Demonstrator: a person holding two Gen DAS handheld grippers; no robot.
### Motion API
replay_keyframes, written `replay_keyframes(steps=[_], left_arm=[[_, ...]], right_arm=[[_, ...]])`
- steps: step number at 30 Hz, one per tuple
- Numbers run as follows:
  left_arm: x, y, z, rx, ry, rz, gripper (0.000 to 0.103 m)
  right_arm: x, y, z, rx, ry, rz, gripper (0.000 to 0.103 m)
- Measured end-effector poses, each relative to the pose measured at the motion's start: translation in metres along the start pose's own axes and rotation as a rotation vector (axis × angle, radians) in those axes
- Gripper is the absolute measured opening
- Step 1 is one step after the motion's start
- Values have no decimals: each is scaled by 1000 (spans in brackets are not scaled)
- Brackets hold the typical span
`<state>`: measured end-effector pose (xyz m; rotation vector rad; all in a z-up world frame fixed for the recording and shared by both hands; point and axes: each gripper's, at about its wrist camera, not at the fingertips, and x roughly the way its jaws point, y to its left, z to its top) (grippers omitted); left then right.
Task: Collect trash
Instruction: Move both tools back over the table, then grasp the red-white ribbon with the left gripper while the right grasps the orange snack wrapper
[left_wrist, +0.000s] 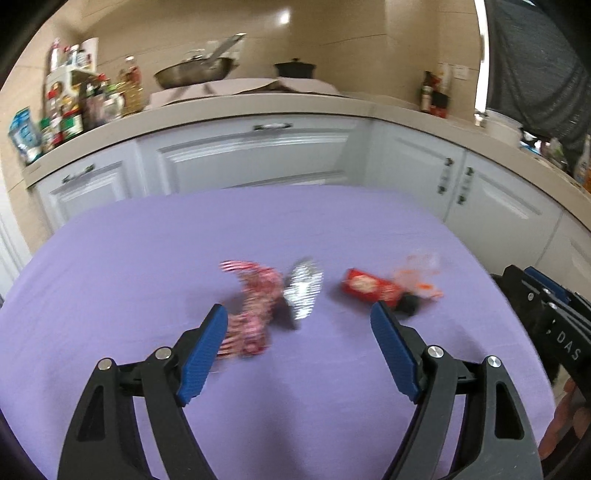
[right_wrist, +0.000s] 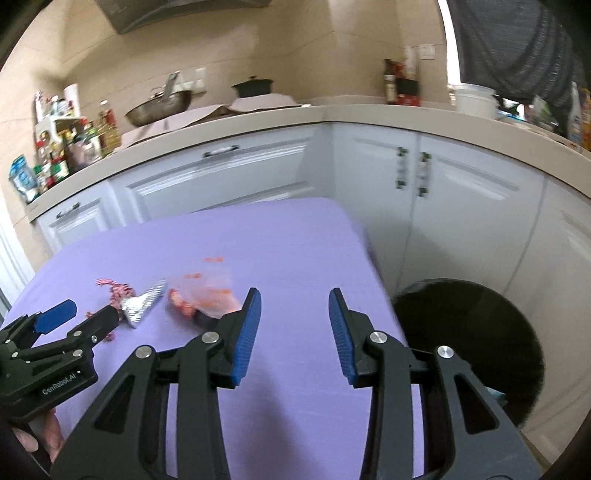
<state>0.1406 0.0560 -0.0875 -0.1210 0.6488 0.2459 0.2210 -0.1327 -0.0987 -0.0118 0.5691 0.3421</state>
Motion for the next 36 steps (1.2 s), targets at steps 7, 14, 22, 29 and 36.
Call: replay_keyframes(steps=[7,14,22,29,36], left_arm=[[10,38,-4,-84,38,46,77],[13,51,-3,-100,39,38,77],[17,55,-3,-109,58,5,77],[26,52,0,-104,90,-23,77],[34,47,0,-83,130,-42,57]], right_arm=[[23,42,3,-50,34,55,41],[44,63,8,-65,65,69,52],[62,68,11,-61,118,76,51],[65,63,10,-34,134,106,28],[61,60,8,-31,132,120,3]])
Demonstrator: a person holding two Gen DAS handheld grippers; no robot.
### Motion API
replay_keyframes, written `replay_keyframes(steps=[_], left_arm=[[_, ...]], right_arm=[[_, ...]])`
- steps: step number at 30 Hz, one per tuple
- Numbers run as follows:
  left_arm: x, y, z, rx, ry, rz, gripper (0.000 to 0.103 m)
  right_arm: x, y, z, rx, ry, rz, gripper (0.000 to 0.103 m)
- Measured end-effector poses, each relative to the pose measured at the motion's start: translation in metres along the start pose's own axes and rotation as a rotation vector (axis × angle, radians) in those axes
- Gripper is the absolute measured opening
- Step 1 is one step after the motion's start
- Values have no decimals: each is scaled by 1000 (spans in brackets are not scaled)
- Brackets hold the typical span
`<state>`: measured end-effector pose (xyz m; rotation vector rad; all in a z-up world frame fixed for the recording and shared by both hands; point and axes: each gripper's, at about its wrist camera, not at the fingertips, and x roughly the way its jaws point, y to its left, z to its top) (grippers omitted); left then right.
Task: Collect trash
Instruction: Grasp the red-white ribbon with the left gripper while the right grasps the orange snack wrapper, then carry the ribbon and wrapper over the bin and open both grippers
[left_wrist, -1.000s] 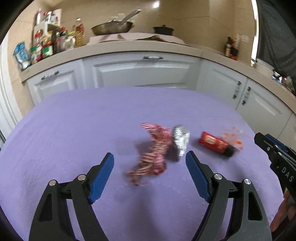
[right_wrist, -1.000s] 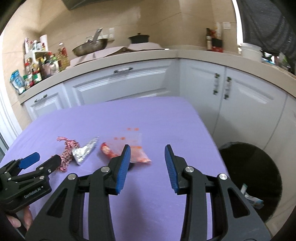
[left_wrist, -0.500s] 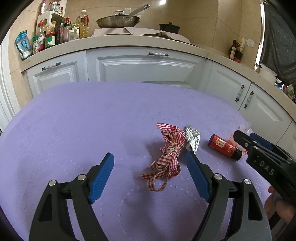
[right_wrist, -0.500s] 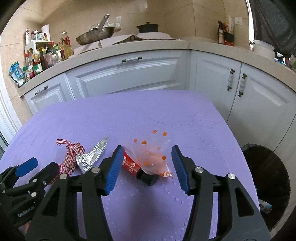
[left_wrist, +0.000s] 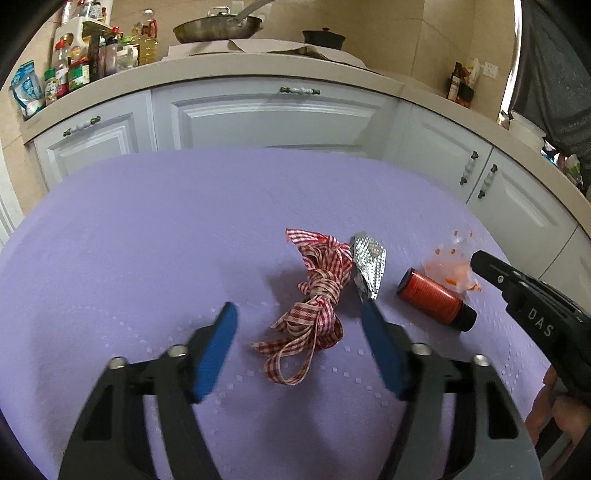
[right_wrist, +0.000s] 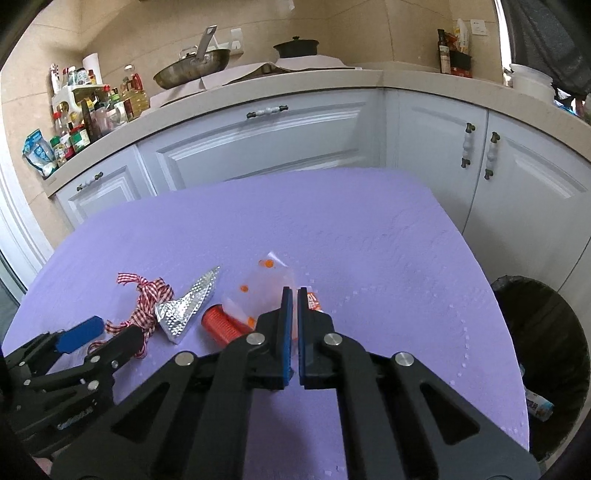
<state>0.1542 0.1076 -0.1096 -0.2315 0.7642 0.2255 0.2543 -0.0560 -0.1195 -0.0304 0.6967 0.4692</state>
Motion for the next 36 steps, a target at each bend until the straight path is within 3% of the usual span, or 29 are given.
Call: replay_keyframes(steps=[1,3,5,8,10,13,16,20,23,24,27,28,36], left_arm=[[2,0,0,1,12,-7,53],[6,-1,-1,4,32,-19,31],[7,-2,-2,8,42,-31,23],[6,-3,-3,18,38,-39,15],[3,-3,-3,17,23,-42,14],[-3,0,-3,14,-3,-34,14],[-8,6,-3,8,-22,-20,13],[-10,16,-2,-10,-31,-6,13],[-12,21,-2,-24,-36,-3,13],[-12,23,-2,-28,-37,-4,13],[-14,23,-2,-31,-44,-6,13],[-14,22,-2,-28,-46,-5,13],[-25,17,-5,-2,-93,10,13]], right_arm=[[-1,0,0,0,-1,0,3],[-2,-1,-1,-1,-4,-2,3],[-5,-3,-2,3,-8,-5,3],[-6,-4,-2,3,-9,-7,11],[-7,-4,-3,8,-13,-9,38],[-9,0,-3,2,-24,-11,52],[-7,4,-2,-11,-14,-4,59],[0,8,-3,-18,21,-4,59],[5,8,-5,-11,51,3,58],[5,8,-5,-8,55,4,53],[9,7,-7,0,81,24,17],[10,7,-8,3,90,30,13],[-7,1,-12,11,38,11,3]])
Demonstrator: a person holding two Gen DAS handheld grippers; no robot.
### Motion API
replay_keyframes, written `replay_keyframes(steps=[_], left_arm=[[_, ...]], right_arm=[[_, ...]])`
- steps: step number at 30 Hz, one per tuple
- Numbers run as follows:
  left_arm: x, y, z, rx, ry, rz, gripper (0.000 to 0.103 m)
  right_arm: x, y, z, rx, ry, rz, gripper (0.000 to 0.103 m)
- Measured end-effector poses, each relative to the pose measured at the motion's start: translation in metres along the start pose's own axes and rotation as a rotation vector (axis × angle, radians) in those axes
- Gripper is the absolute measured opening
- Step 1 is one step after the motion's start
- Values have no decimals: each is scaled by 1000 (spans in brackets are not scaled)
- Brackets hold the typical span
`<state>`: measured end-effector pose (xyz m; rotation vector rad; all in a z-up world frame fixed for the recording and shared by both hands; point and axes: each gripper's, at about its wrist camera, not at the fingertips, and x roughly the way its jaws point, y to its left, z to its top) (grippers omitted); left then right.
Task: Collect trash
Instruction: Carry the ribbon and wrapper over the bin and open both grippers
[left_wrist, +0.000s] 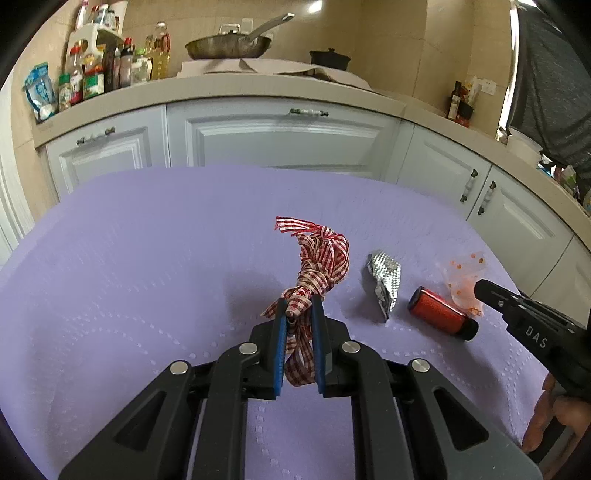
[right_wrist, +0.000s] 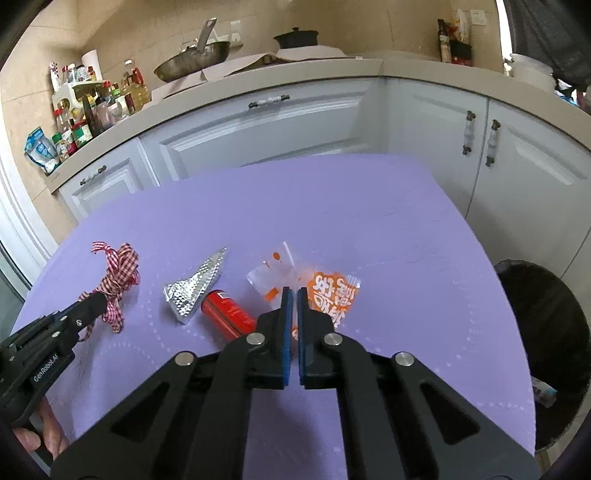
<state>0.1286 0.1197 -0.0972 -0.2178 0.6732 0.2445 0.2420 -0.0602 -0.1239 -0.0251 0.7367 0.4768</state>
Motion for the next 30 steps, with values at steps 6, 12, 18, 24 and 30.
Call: replay_keyframes(steps=[6,12,18,24,30], left_arm=[[-9,-9,-1,15,-19,-20,13],[-24,-35,-1,48,-55,-72,13],[-29,-78,-1,97,-52,-169,13],[-29,-136,-3,167,-56,-255,13],[-32,-199,-8,252,-77,-331,13]], right_arm=[[-15,-13,-7,19,-27,-26,3],[-45,-34,-14,39,-77,-68,3],[-82,-70,-24,72,-127,-152,3],[-116,-124,-39,133,-165,-253,3],[-142,-182,-54,215,-193,-328,3]])
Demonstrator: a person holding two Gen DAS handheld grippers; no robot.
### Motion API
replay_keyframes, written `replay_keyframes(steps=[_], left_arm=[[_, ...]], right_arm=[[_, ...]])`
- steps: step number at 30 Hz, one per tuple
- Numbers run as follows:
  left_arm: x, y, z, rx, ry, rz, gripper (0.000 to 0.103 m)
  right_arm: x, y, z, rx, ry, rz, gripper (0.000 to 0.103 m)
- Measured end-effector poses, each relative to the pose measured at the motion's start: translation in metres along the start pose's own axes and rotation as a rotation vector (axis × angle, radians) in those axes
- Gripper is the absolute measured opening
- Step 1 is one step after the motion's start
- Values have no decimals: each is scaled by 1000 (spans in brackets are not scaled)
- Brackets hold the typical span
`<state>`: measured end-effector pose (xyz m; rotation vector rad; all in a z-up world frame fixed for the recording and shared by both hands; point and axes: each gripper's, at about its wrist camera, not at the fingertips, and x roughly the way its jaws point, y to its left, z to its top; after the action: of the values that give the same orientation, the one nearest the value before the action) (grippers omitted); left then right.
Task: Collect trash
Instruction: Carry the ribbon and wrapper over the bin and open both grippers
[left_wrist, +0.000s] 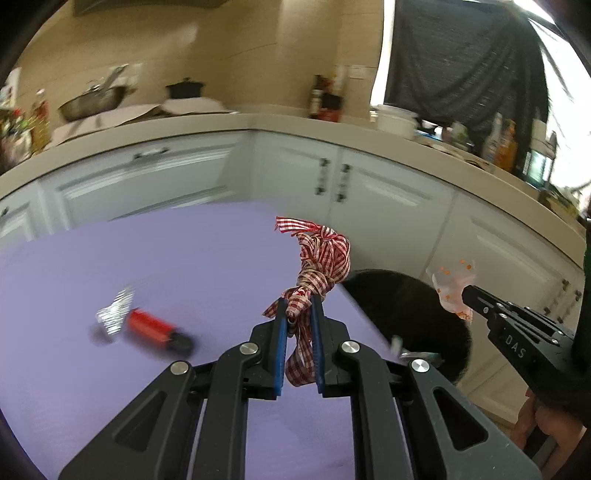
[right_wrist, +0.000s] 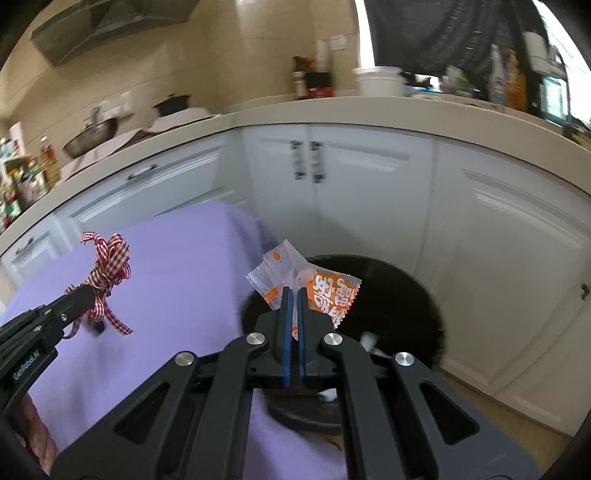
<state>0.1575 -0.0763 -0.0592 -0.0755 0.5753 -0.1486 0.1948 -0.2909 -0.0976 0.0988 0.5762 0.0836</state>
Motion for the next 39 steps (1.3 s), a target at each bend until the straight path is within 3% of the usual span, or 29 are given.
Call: replay_keyframes(steps=[15,35,38,39], left_arm=[[38,-89,-1,117,13,-73,13],[69,-107,-4,127,60,-46,14],[75,-106,-5,120,89,-47,17],[76,-106,-5,117,93,-47,20]], right_arm=[[6,-68,0,64,-12,-61,3],[35,-89,-3,95,19,-75,3],[42,-91,-4,103,27,-74,8],[44,-92,-4,106,32,-72,14]])
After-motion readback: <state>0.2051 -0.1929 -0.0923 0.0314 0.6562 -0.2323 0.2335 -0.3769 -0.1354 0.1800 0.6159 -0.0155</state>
